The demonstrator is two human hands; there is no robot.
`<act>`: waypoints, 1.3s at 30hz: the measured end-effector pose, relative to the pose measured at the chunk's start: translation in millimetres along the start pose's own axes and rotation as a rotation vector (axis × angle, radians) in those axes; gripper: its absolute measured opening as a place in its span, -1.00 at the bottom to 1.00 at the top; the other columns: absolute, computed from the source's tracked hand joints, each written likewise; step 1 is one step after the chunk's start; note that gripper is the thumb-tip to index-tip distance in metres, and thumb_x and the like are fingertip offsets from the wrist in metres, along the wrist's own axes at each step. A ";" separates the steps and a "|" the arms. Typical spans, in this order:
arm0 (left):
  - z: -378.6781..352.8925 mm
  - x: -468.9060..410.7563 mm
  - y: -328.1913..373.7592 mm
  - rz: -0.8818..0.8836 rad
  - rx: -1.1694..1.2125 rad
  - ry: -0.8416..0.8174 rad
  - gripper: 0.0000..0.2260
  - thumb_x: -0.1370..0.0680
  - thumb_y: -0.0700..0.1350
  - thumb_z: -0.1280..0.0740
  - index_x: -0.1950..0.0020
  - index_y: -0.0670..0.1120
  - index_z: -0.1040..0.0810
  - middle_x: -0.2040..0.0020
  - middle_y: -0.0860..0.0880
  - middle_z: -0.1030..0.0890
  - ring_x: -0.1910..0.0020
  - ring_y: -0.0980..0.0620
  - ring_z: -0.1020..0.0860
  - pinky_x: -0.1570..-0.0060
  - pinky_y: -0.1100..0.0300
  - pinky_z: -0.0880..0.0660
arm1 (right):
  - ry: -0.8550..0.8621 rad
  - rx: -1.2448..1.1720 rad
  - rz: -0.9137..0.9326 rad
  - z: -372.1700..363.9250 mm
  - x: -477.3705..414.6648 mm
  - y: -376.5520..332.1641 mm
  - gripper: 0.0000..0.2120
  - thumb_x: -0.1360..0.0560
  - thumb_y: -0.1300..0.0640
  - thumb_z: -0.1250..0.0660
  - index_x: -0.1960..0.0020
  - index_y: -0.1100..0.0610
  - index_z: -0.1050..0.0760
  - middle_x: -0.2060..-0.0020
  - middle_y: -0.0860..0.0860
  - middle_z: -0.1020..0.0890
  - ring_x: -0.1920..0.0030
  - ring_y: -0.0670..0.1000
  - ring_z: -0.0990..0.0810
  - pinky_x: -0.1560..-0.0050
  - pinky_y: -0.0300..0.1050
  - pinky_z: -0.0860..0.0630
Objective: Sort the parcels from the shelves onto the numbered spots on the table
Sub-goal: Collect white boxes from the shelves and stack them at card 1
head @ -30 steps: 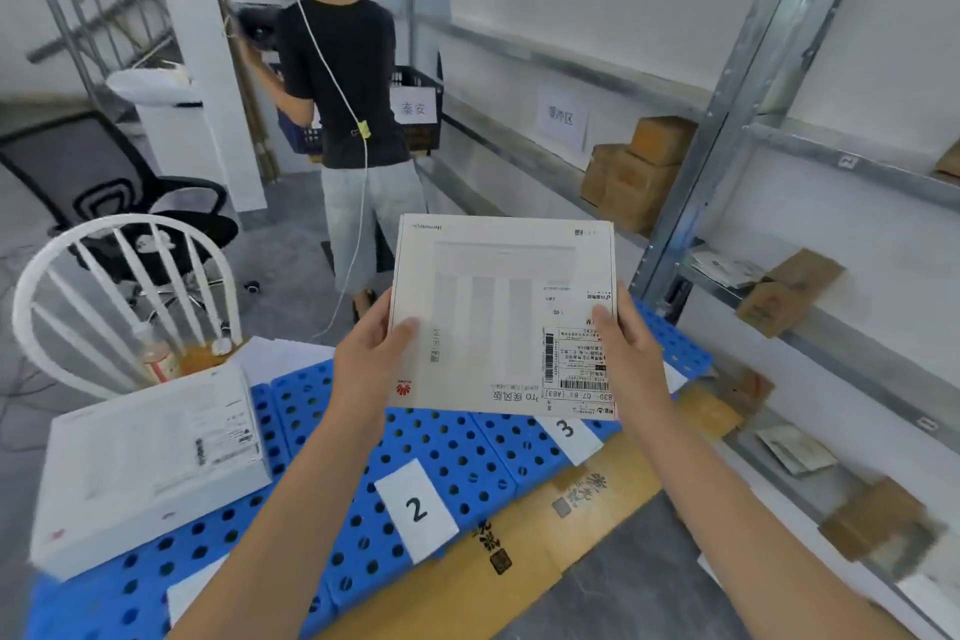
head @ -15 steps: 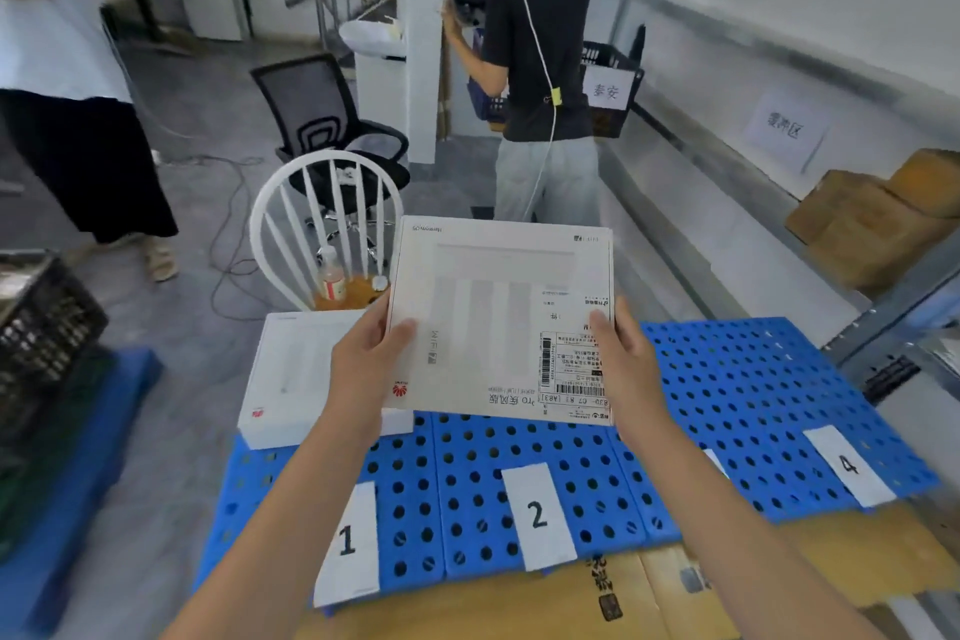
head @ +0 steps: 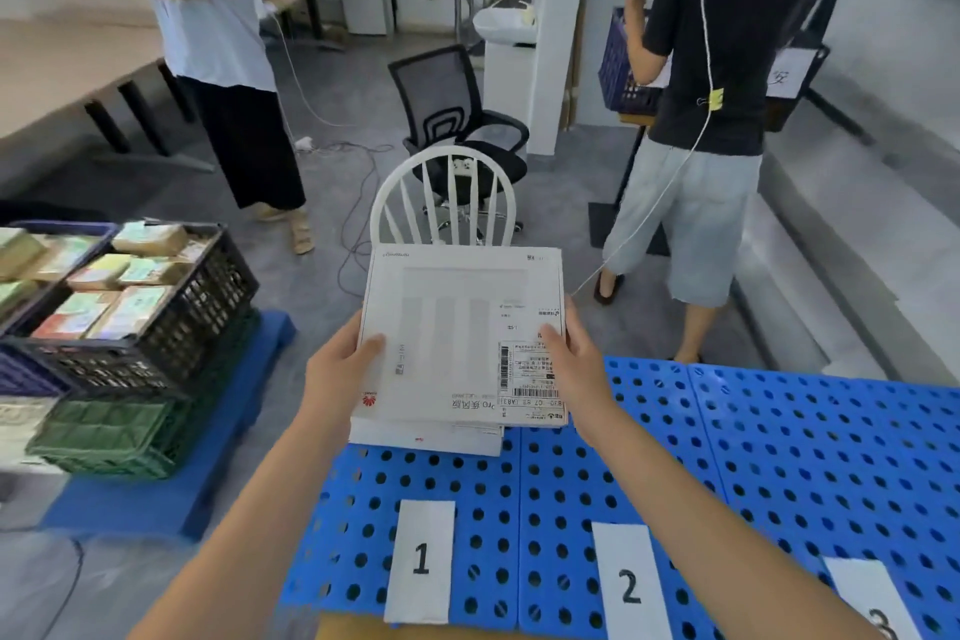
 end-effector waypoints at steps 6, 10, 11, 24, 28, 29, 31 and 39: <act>21.3 -35.0 -25.7 0.096 -0.029 0.080 -0.68 -0.57 -0.15 -0.29 -0.03 0.32 -0.59 -0.04 0.11 -0.67 0.01 -0.02 -0.64 -0.02 -0.03 -0.59 | -0.082 0.097 -0.082 -30.7 -30.9 33.3 -0.51 -0.62 0.06 -0.14 -0.48 -0.28 -0.15 -0.31 -0.22 -0.49 -0.24 -0.18 -0.50 -0.23 -0.13 -0.48; 24.1 -54.1 -42.4 0.139 -0.104 0.087 -0.68 -0.58 -0.16 -0.28 -0.25 0.17 -0.55 -0.07 0.10 -0.63 0.05 0.04 -0.61 0.11 0.13 -0.57 | -0.109 0.179 -0.160 -39.1 -44.8 58.1 -0.52 -0.62 0.03 -0.14 -0.48 -0.27 -0.14 -0.34 -0.17 -0.48 -0.24 -0.10 -0.52 -0.28 0.04 -0.49; 24.3 -58.4 -44.5 0.148 -0.125 0.083 -0.68 -0.58 -0.16 -0.27 -0.28 0.15 -0.54 -0.07 0.10 -0.61 0.05 0.04 -0.60 0.13 0.16 -0.55 | -0.112 0.187 -0.176 -40.1 -46.7 62.5 -0.52 -0.62 0.04 -0.14 -0.48 -0.26 -0.14 -0.34 -0.15 -0.47 -0.24 -0.09 -0.52 -0.28 0.04 -0.49; 34.2 -97.9 -49.8 0.154 -0.286 0.050 -0.66 -0.58 -0.12 -0.28 -0.32 0.17 -0.49 -0.08 0.04 -0.59 0.13 0.09 -0.58 0.16 0.19 -0.53 | -0.140 0.162 -0.234 -51.9 -57.2 76.1 -0.54 -0.63 0.07 -0.18 -0.50 -0.12 -0.19 -0.32 -0.10 -0.50 -0.21 -0.09 -0.54 -0.17 -0.12 -0.54; 35.1 -96.3 -52.3 0.134 -0.316 0.055 -0.65 -0.58 -0.10 -0.28 -0.32 0.20 -0.48 -0.13 0.03 -0.61 -0.02 0.00 -0.60 -0.09 0.02 -0.56 | -0.164 0.199 -0.245 -51.7 -55.5 67.4 -0.60 -0.64 0.08 -0.15 -0.46 -0.07 -0.24 -0.33 -0.07 -0.48 -0.18 -0.08 -0.52 -0.14 -0.16 -0.49; 35.4 -93.9 -52.1 0.106 -0.326 0.060 -0.66 -0.58 -0.11 -0.27 -0.32 0.17 -0.49 -0.15 0.03 -0.61 -0.02 0.01 -0.60 -0.08 0.04 -0.56 | -0.175 0.238 -0.247 -51.7 -55.5 65.0 -0.61 -0.65 0.06 -0.13 -0.47 -0.05 -0.23 -0.37 -0.07 -0.44 -0.21 -0.06 -0.50 -0.16 -0.15 -0.47; 35.6 -87.7 -47.8 0.023 -0.362 0.088 -0.68 -0.59 -0.15 -0.25 -0.30 0.10 -0.52 -0.19 0.03 -0.60 -0.01 0.04 -0.58 0.03 0.13 -0.55 | -0.167 0.348 -0.247 -49.6 -53.1 53.2 -0.51 -0.64 -0.05 -0.08 -0.54 0.00 -0.11 -0.45 -0.09 -0.31 -0.37 -0.01 -0.39 -0.33 -0.07 -0.37; -5.8 -50.2 4.8 -0.305 -0.699 -0.009 -0.64 -0.63 -0.04 -0.18 -0.43 -0.01 -0.39 -0.29 -0.05 -0.53 -0.01 0.04 -0.55 0.02 0.22 -0.49 | -0.169 1.010 0.309 -21.7 -15.6 -26.7 -0.52 -0.67 0.01 -0.01 -0.53 0.15 -0.08 -0.54 0.04 -0.12 -0.56 0.03 0.02 -0.53 -0.03 0.09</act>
Point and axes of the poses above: each hand's wrist, its own x-axis away from the middle knuckle, its own z-axis out of the back of the hand, y = z × x, the point moved 3 cm from there along -x, towards the middle knuckle
